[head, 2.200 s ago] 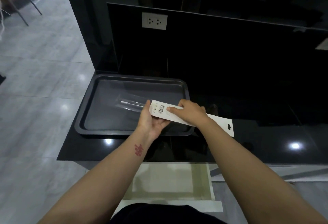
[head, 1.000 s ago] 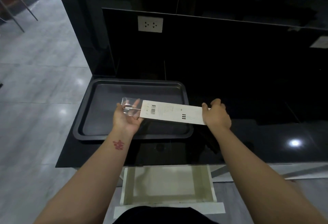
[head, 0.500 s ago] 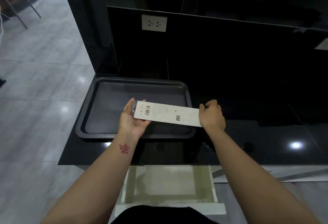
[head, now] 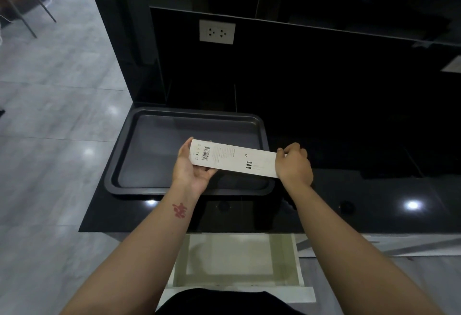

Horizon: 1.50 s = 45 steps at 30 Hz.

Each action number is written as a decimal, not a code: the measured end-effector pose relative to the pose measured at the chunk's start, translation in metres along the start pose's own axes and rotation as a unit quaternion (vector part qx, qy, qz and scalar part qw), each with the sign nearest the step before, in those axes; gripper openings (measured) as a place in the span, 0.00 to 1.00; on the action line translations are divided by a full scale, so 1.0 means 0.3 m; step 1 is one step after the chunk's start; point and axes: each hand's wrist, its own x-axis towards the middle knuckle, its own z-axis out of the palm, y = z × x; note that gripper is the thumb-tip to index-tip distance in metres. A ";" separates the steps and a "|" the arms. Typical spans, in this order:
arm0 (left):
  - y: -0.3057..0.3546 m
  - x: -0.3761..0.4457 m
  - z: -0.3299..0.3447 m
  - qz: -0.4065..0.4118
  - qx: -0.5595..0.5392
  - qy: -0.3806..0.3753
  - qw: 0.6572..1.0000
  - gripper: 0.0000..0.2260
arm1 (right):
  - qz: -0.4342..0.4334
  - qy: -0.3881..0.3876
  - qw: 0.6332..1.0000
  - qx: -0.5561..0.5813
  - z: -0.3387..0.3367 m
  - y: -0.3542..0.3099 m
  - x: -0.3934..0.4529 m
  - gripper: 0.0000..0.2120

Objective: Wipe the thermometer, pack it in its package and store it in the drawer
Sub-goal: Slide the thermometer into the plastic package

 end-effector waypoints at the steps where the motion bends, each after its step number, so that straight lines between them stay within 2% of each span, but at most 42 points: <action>1: -0.001 -0.001 0.004 0.003 0.002 0.002 1.000 0.13 | -0.002 0.002 1.000 0.000 0.003 0.001 -0.002 0.15; 4: 0.002 -0.002 0.010 0.005 0.007 0.002 1.000 0.16 | -0.006 0.010 1.000 0.004 0.007 0.002 0.000 0.15; 11: 0.002 -0.008 0.022 -0.004 0.070 0.007 0.998 0.11 | -0.004 0.013 1.000 0.002 -0.006 0.002 0.010 0.16; 25: 0.009 -0.028 0.023 -0.002 0.106 -0.017 0.994 0.19 | 0.018 -0.011 0.999 0.034 -0.024 -0.001 0.022 0.14; 29: 0.012 -0.030 0.019 -0.002 0.095 -0.016 0.995 0.20 | -0.006 -0.051 0.999 0.010 -0.024 0.000 0.022 0.17; 31: 0.020 -0.028 0.017 0.000 0.091 -0.010 0.996 0.20 | -0.032 -0.060 0.997 -0.030 -0.020 0.004 0.015 0.21; 33: 0.028 -0.027 0.016 0.000 0.091 -0.007 0.996 0.19 | -0.079 -0.045 0.989 -0.120 -0.018 0.001 0.003 0.24; 36: 0.041 -0.029 0.020 0.002 0.090 0.002 0.996 0.20 | -0.199 -0.019 0.960 -0.197 -0.026 -0.021 -0.023 0.30; 38: 0.050 -0.030 0.024 0.004 0.081 0.015 0.997 0.20 | -0.286 -0.056 0.935 -0.201 -0.034 -0.037 -0.037 0.35; 40: 0.060 -0.035 0.034 0.000 0.077 0.026 0.997 0.20 | -0.337 -0.104 0.904 -0.242 -0.032 -0.050 -0.046 0.38; 42: 0.069 -0.039 0.047 -0.012 0.079 0.033 0.996 0.19 | -0.360 -0.111 0.878 -0.295 -0.025 -0.058 -0.049 0.34; 44: 0.082 -0.042 0.056 -0.025 0.104 0.020 0.994 0.18 | -0.369 -0.111 0.872 -0.303 -0.031 -0.066 -0.044 0.26; 45: 0.090 -0.037 0.055 -0.032 0.130 0.006 0.991 0.22 | -0.366 -0.127 0.875 -0.290 -0.039 -0.070 -0.040 0.24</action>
